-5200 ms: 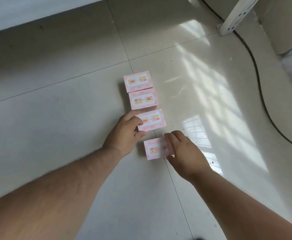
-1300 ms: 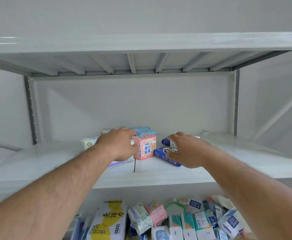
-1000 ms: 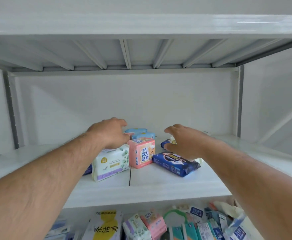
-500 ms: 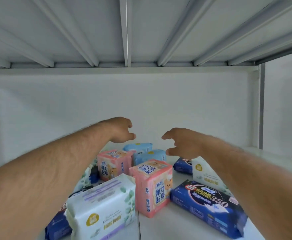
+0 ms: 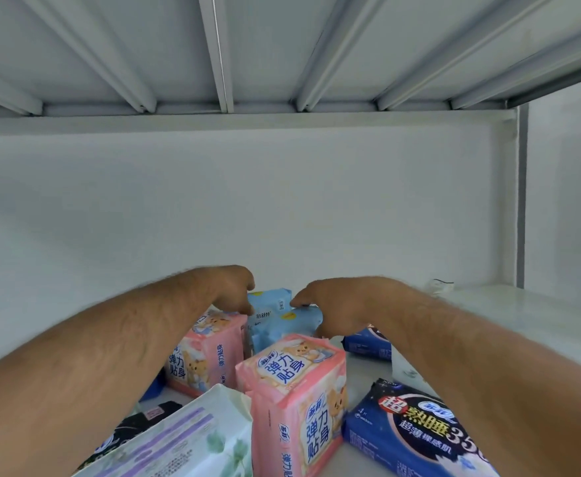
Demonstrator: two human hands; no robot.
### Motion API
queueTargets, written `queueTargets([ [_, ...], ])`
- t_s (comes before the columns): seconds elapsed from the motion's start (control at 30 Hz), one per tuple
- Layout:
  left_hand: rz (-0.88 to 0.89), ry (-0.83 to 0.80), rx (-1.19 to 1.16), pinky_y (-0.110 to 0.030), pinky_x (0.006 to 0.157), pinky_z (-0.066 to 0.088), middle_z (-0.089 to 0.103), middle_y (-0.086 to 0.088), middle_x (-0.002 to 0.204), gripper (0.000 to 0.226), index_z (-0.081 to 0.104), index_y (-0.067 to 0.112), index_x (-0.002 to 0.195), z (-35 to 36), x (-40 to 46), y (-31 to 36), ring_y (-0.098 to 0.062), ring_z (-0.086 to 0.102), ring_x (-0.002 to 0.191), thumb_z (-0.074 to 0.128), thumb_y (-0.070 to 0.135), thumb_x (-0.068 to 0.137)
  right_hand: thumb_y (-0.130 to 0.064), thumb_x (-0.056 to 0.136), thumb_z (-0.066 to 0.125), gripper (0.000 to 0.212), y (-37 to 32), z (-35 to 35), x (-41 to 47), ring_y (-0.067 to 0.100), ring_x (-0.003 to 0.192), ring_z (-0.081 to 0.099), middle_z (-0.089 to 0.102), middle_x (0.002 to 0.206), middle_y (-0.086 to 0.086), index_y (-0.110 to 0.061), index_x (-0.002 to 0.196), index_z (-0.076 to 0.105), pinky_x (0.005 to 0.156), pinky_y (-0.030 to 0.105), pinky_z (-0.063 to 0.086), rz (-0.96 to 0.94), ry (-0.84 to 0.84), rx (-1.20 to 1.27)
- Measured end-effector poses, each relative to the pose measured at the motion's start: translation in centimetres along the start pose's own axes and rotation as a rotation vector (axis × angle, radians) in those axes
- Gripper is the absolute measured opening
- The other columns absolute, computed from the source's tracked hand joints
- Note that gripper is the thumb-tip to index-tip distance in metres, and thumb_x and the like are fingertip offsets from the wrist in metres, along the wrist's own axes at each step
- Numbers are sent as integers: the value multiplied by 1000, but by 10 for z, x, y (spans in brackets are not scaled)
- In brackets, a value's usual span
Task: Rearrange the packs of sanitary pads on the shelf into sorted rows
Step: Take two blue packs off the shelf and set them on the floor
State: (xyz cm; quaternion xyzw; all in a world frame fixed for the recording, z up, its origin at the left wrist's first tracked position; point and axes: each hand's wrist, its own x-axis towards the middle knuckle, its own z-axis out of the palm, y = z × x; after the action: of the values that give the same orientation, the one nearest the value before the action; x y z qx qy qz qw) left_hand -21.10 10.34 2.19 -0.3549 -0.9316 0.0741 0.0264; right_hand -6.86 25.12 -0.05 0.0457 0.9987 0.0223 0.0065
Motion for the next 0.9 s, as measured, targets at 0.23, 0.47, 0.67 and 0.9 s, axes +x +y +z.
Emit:
queueTargets([
  [0.23, 0, 9, -37, -31, 77, 49, 71, -4, 105, 40, 69, 12, 108, 9, 7, -10, -20, 64, 91, 65, 46, 88, -26, 88, 71, 54, -1, -1, 1, 21, 110, 55, 49, 129, -5, -28, 138, 49, 94, 38, 49, -12, -7, 15],
  [0.47, 26, 187, -186, -32, 81, 51, 69, -1, 102, 26, 70, 14, 107, 9, 13, -13, -19, 63, 93, 72, 30, 86, -25, 83, 76, 33, 10, 0, -6, 21, 92, 57, 56, 103, -4, -23, 106, 53, 80, 36, 49, -22, 83, 110],
  [0.67, 48, 458, -354, -26, 78, 43, 65, -1, 104, 20, 68, 18, 99, -27, -4, -17, -18, 58, 93, 77, 26, 83, -19, 85, 72, 26, 20, -24, -32, 23, 88, 58, 60, 103, 2, -23, 100, 51, 73, 36, 48, -10, 247, 166],
  [0.9, 101, 732, -564, -31, 76, 52, 65, 4, 85, 14, 71, 16, 90, -74, -73, -7, -15, 58, 78, 80, 21, 81, -21, 87, 71, 22, 15, -54, -107, 21, 89, 58, 65, 102, 1, -18, 107, 63, 75, 33, 48, -1, 480, 204],
])
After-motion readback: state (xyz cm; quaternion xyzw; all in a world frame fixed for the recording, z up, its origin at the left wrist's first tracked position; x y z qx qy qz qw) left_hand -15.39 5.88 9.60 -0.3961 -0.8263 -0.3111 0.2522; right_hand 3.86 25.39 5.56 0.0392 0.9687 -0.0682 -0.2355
